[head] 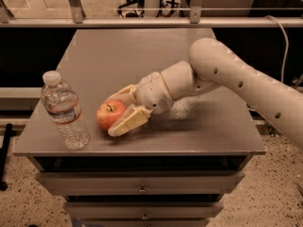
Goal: Move apple near water bottle
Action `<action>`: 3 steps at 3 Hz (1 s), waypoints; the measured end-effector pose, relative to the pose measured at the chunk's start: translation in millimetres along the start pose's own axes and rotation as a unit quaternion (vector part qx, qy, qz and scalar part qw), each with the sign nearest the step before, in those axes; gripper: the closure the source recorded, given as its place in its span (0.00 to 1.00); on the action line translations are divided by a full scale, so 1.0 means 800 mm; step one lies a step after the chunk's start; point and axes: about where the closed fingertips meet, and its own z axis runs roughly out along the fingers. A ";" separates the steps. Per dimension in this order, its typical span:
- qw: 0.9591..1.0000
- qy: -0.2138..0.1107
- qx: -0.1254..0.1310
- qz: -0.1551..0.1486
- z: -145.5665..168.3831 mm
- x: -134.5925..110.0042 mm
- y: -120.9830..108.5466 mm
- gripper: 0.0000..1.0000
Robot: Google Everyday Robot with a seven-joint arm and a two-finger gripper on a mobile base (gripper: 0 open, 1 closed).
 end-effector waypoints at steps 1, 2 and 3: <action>1.000 -0.006 0.003 0.001 0.003 0.003 0.002 0.00; 1.000 -0.010 0.004 0.004 0.006 0.005 0.004 0.00; 1.000 -0.010 0.004 0.004 0.006 0.005 0.004 0.00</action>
Offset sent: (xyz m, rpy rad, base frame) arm -0.0038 -0.0010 -0.0090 0.0289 0.0157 -0.0257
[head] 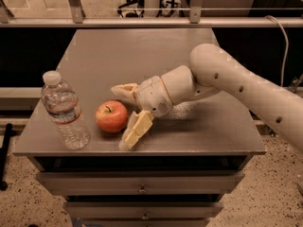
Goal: Move apple near water bottle
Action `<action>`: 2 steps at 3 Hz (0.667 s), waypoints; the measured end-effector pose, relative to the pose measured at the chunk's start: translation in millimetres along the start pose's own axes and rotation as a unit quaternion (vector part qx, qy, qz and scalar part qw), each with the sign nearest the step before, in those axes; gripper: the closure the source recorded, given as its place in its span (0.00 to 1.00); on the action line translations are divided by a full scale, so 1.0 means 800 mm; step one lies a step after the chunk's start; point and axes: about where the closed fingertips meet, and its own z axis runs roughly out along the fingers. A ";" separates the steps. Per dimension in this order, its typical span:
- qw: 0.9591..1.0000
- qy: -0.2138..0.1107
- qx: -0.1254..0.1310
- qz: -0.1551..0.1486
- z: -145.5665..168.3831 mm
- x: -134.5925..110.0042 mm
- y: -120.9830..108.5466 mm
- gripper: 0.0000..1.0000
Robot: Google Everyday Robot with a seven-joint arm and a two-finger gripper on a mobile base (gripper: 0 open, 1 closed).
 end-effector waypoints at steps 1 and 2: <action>0.998 0.030 0.037 -0.032 -0.049 -0.025 -0.011 0.00; 0.990 0.075 0.081 -0.083 -0.131 -0.067 -0.029 0.00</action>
Offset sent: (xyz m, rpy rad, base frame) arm 0.0969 -0.1507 0.2232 -0.1443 -0.5104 -0.1938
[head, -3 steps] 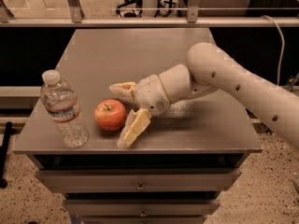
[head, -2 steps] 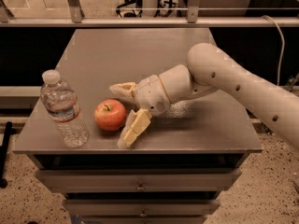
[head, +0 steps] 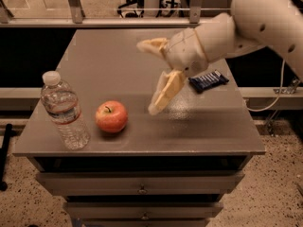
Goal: Move apple near water bottle
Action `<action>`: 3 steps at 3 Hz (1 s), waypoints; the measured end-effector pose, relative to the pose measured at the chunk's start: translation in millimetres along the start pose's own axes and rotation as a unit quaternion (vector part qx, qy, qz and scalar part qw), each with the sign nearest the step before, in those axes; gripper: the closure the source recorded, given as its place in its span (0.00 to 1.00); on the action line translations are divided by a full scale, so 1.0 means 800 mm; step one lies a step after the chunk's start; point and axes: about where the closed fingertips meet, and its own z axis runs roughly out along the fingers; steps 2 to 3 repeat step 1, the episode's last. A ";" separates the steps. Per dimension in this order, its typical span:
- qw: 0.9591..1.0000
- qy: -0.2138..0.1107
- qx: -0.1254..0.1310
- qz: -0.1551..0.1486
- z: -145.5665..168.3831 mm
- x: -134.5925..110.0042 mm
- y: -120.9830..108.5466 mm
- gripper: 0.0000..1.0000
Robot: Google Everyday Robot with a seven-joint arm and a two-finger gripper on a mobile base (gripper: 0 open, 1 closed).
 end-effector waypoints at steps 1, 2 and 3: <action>0.999 -0.006 0.035 -0.021 -0.042 -0.026 -0.026 0.00; 0.999 -0.006 0.035 -0.021 -0.042 -0.026 -0.026 0.00; 0.999 -0.006 0.035 -0.021 -0.042 -0.026 -0.026 0.00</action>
Offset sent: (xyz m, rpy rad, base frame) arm 0.0000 0.0000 0.0000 0.0000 0.0000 0.0000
